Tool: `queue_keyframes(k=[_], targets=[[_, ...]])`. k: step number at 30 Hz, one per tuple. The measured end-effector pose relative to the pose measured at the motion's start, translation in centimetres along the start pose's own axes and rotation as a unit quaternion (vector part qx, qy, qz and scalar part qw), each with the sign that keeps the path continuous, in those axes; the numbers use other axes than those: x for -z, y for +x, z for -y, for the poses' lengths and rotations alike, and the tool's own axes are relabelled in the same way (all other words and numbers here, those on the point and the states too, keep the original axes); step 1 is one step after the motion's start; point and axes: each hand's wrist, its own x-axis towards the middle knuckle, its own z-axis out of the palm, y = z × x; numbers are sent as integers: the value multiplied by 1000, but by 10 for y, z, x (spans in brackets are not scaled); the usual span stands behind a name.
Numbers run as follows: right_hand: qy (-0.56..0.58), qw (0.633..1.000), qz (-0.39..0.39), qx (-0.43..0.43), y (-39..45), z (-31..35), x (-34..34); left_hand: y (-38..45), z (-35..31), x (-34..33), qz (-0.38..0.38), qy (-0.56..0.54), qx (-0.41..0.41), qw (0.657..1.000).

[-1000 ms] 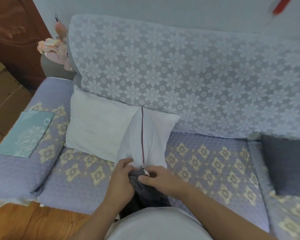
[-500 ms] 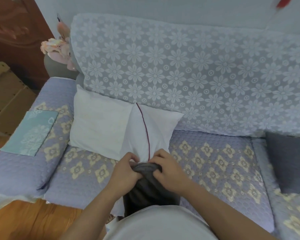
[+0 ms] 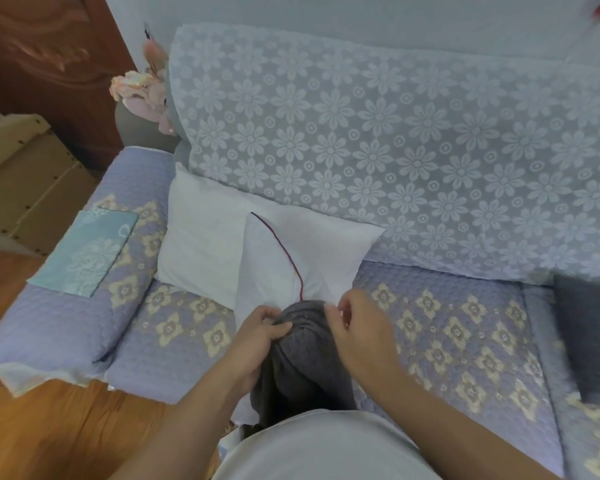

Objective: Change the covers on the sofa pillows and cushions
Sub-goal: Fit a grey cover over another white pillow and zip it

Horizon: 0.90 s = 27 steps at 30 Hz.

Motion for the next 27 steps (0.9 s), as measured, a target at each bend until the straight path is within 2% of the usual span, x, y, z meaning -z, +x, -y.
queue_keyframes(k=[2, 3, 8, 10, 13, 16, 19, 20, 21, 23, 24, 25, 27], targets=[[15, 997, 80, -2, -11, 9, -2, -3, 7, -7, -15, -5, -8, 1000], [17, 995, 96, -7, -15, 9, -6, -5, 9, -11, -10, 2, -8, 1000], [52, 995, 51, -63, -16, -4, -14, -12, 11, -22, -1, -7, 19, 1000], [61, 992, 68, -81, -22, -5, -17, -9, 11, -23, -19, -41, 30, 999], [16, 989, 111, -93, -31, -11, -22, -9, 3, -26, -23, -68, 39, 997], [-48, 992, 103, -62, -34, -14, -18, -9, -5, -26, -18, -66, 45, 997], [-104, 992, 71, 16, -35, -8, -16, -8, -11, -23, -14, -83, 54, 995], [-123, 988, 85, 34, -36, -12, -17, -8, -14, -23, -14, -91, 57, 994], [-152, 979, 130, 33, -37, -19, -19, -8, -18, -23, -12, -103, 60, 993], [-241, 935, 259, -21, -46, -36, -24, -8, -27, -23, -3, -132, 60, 989], [-256, 921, 288, -56, -53, -45, -23, -8, -35, -20, 2, -140, 50, 989], [-236, 927, 278, -88, -59, -50, -20, -7, -45, -17, -1, -133, 32, 991], [-135, 966, 178, -134, -53, -52, -6, -2, -63, -10, -34, -90, -14, 995]])
